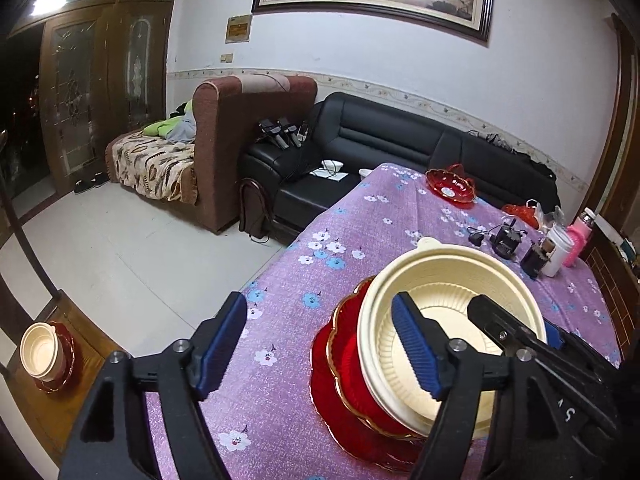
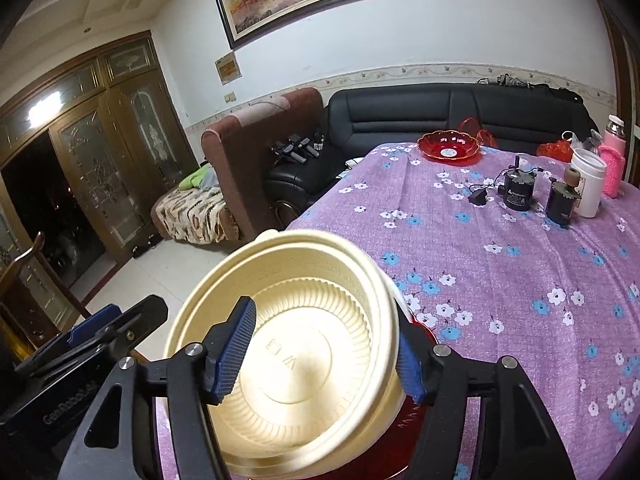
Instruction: Organize plates and bowls
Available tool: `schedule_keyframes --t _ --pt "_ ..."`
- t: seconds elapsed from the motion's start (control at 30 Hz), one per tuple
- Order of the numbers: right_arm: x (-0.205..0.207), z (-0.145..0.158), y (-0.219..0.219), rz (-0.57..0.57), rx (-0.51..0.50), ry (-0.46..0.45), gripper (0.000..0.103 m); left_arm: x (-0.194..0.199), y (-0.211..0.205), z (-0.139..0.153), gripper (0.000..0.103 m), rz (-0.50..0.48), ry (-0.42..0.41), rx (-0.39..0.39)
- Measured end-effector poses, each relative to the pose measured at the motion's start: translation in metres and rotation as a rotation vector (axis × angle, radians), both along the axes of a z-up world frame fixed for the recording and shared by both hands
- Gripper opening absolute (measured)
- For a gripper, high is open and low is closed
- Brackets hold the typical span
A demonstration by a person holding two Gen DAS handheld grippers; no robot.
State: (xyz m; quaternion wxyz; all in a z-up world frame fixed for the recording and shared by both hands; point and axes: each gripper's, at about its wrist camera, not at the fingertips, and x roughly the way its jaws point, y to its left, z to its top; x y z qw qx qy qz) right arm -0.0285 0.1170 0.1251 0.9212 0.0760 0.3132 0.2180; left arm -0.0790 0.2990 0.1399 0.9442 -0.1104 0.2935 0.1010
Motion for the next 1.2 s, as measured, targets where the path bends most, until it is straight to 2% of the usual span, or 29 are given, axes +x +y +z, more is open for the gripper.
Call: schedule_keyframes --t 0.1,0.23,0.6,0.73,0.97,1.2 --pt "-0.002 0.003 -0.005 -0.006 0.026 -0.01 0.07 -0.004 -0.002 0.002 0.083 0.009 -0.018 -0.001" --pt "-0.004 0.009 -0.013 -0.022 0.05 -0.024 0.076 -0.006 -0.001 0.001 0.084 0.011 -0.016 -0.015" --pt "-0.026 0.021 -0.035 -0.065 0.084 -0.06 0.079 -0.016 -0.013 -0.002 0.084 0.002 -0.007 -0.013" --pt "-0.044 0.017 -0.048 -0.086 0.087 -0.062 0.08 -0.029 -0.032 -0.005 0.086 -0.014 -0.019 0.023" --pt "-0.073 0.008 -0.075 -0.14 0.089 -0.052 0.083 -0.055 -0.065 -0.004 0.095 -0.021 -0.082 0.094" --pt "-0.092 -0.003 -0.101 -0.187 0.114 -0.035 0.084 -0.073 -0.088 0.002 0.097 -0.036 -0.108 0.128"
